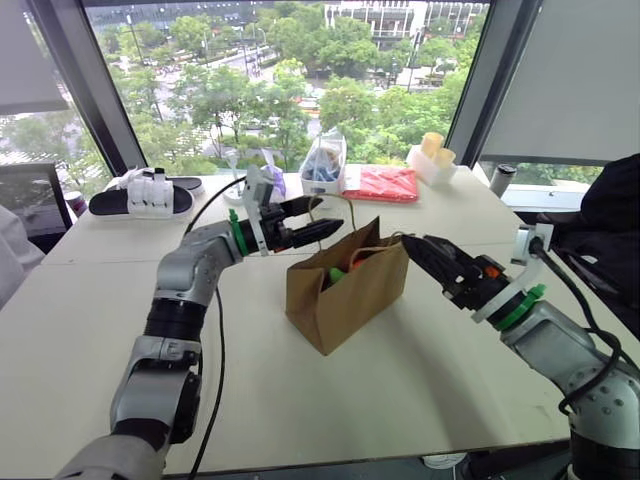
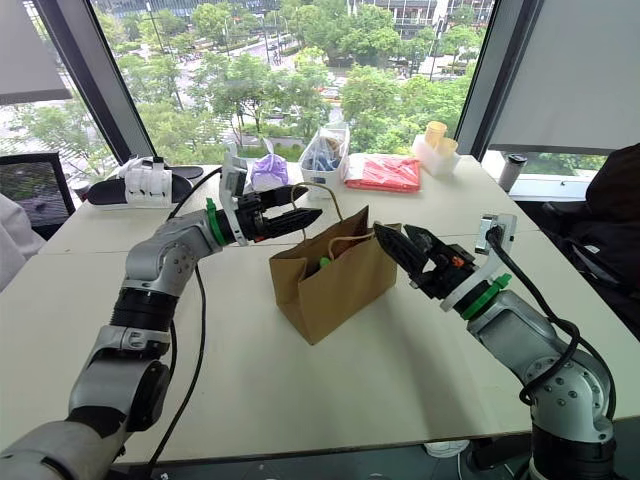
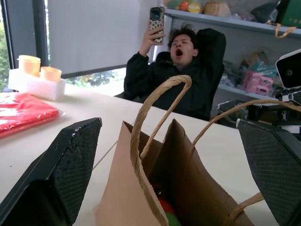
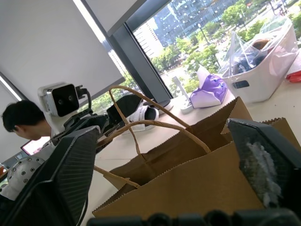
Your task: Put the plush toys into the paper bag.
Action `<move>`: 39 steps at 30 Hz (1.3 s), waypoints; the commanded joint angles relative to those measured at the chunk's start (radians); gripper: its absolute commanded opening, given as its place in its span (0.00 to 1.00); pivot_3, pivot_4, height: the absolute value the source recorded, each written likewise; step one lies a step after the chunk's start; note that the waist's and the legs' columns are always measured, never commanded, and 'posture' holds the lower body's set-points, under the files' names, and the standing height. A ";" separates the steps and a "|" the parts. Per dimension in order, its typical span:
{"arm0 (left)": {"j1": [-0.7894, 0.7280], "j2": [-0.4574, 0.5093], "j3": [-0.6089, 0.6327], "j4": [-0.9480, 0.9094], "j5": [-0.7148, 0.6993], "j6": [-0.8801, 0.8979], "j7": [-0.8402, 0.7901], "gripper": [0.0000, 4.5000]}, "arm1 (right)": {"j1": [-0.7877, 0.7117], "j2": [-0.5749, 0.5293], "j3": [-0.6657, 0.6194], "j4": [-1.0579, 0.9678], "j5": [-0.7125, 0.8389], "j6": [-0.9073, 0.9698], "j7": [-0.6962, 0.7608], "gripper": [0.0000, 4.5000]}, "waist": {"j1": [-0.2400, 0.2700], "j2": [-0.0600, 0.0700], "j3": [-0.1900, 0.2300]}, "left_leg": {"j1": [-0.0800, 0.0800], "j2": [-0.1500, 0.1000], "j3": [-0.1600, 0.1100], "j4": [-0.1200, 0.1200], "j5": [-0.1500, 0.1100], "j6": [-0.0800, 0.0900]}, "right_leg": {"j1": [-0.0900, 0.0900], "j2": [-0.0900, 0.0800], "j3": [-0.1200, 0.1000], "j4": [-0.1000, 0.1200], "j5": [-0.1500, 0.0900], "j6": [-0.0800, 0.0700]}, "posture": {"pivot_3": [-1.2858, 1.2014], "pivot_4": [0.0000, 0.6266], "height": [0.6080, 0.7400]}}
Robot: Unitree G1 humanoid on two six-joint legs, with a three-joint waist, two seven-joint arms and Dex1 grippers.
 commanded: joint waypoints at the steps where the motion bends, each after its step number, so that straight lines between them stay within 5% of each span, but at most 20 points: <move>1: -0.002 0.037 0.063 -0.075 -0.060 0.055 0.015 0.99 | 0.009 0.000 -0.038 -0.040 0.033 -0.036 -0.013 1.00 | 0.000 0.000 0.000 | 0.000 0.000 0.000 0.000 0.000 0.000 | 0.000 0.000 0.000 0.000 0.000 0.000 | 0.52 0.24 1.00; 9: 0.165 0.208 0.169 -0.326 -0.187 0.284 0.077 1.00 | 0.173 -0.034 -0.171 -0.078 0.228 -0.042 -0.052 0.94 | 0.000 0.000 0.000 | 0.000 0.001 0.000 -0.001 -0.001 0.001 | 0.000 -0.001 0.001 0.000 0.000 0.000 | 0.52 0.24 1.00; 14: 0.330 0.287 0.154 -0.456 -0.155 0.277 0.093 1.00 | 0.331 -0.115 0.006 -0.147 -0.025 -0.009 0.056 0.52 | 0.001 0.000 0.000 | 0.000 0.001 0.000 -0.001 -0.001 0.001 | 0.001 -0.002 0.001 -0.001 0.000 0.000 | 0.52 0.24 1.00; 18: 0.415 0.301 0.114 -0.504 -0.130 0.244 0.096 1.00 | 0.306 -0.116 0.160 -0.127 -0.211 -0.065 0.140 0.06 | 0.001 0.000 0.000 | 0.001 0.001 0.001 -0.001 -0.001 0.001 | 0.002 -0.002 0.002 -0.002 0.000 -0.001 | 0.52 0.24 1.00; 19: 0.435 0.297 0.094 -0.505 -0.114 0.221 0.090 1.00 | 0.273 -0.100 0.196 -0.103 -0.252 -0.081 0.150 0.03 | 0.002 0.000 0.000 | 0.001 0.001 0.001 0.000 0.000 0.000 | 0.002 -0.001 0.001 -0.002 0.000 -0.001 | 0.52 0.24 1.00; 26: 0.472 0.271 0.037 -0.510 -0.111 0.182 0.067 1.00 | 0.129 -0.049 0.339 0.006 -0.431 -0.118 0.229 0.03 | 0.007 -0.001 0.000 | 0.000 0.001 0.000 -0.001 0.000 0.000 | 0.000 -0.001 0.000 -0.002 0.000 -0.001 | 0.52 0.24 1.00; 39: 0.406 0.217 -0.102 -0.453 -0.046 0.069 -0.015 1.00 | -0.022 0.046 0.426 0.085 -0.505 -0.099 0.340 0.03 | 0.001 0.000 0.000 | 0.000 0.001 0.000 -0.001 0.000 0.000 | 0.000 -0.002 0.001 -0.003 0.000 -0.001 | 0.52 0.24 1.00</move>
